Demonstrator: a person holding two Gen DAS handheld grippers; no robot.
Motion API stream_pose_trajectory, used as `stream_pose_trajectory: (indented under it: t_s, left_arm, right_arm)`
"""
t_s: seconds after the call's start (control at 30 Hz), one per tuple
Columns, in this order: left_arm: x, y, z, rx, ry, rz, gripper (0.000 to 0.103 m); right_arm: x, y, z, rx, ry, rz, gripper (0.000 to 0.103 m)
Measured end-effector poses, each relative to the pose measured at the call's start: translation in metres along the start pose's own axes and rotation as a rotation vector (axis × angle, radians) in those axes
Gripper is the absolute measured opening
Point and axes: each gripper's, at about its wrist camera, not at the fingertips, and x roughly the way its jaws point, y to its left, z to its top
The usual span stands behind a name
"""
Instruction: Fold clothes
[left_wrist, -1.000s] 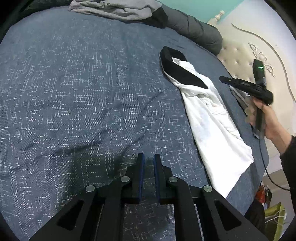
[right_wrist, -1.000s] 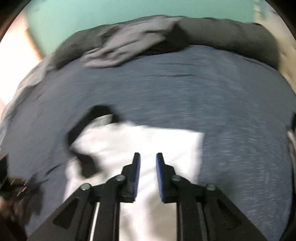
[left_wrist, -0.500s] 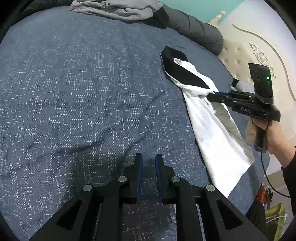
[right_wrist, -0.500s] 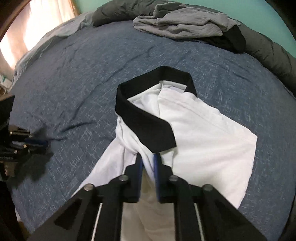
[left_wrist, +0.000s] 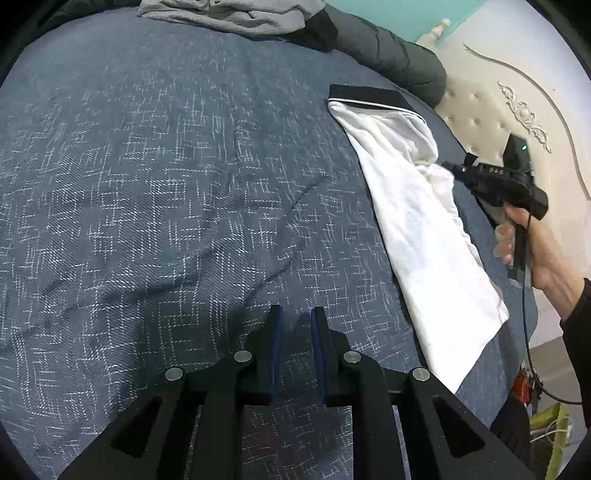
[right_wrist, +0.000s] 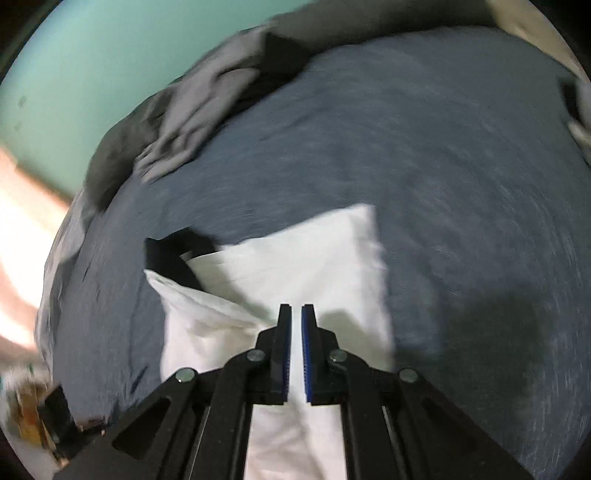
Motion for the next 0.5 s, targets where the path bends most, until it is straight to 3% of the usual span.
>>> stream_pose_trajectory:
  t_s: [0.07, 0.13, 0.2, 0.23, 0.33, 0.5]
  left_arm:
    - [0.001, 0.001, -0.001, 0.0, 0.0, 0.001, 0.016]
    - [0.0, 0.001, -0.001, 0.0, -0.001, 0.001, 0.016]
    - [0.002, -0.002, 0.0, 0.002, 0.001, 0.003, 0.016]
    - [0.002, -0.003, 0.001, 0.002, 0.002, 0.004, 0.016]
    - [0.004, -0.004, 0.002, 0.003, 0.004, 0.002, 0.016]
    - [0.005, -0.003, 0.003, 0.002, 0.004, 0.0, 0.016]
  right_arm:
    - [-0.004, 0.0, -0.001, -0.012, -0.012, -0.008, 0.007]
    - [-0.005, 0.01, 0.0, -0.045, -0.016, 0.039, 0.008]
    - [-0.004, 0.023, 0.001, -0.085, -0.01, 0.075, 0.024]
    - [-0.003, 0.031, 0.001, -0.113, -0.001, 0.079, 0.041]
    - [0.004, 0.058, -0.004, -0.216, 0.029, 0.101, 0.042]
    - [0.028, 0.087, -0.021, -0.364, 0.124, -0.002, 0.042]
